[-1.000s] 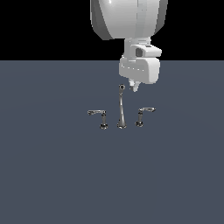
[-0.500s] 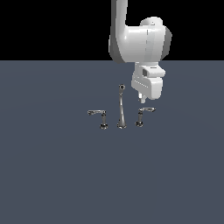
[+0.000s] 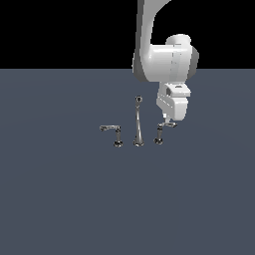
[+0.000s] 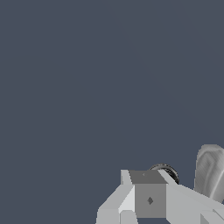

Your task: Turn on the faucet by rotating a designated handle.

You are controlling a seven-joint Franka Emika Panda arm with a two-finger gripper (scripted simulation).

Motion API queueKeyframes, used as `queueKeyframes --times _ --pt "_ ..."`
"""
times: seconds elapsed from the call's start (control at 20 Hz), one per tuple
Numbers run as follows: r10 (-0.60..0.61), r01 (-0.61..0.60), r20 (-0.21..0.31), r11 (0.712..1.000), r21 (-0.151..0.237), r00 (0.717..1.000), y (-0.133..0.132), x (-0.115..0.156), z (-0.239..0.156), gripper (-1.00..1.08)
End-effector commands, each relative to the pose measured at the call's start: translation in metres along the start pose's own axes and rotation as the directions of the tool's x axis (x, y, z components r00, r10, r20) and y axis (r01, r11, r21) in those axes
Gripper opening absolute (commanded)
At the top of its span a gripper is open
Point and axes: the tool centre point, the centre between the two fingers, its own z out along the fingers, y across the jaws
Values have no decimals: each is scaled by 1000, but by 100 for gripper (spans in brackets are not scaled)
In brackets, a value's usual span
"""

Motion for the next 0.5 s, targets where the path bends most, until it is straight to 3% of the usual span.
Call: queueKeyframes --times 0.0,0.45 --pt "10 -10 1 1000 1 1000 -1 3 2 -100" --pt "11 -11 1 1000 1 1000 8 7 2 -100"
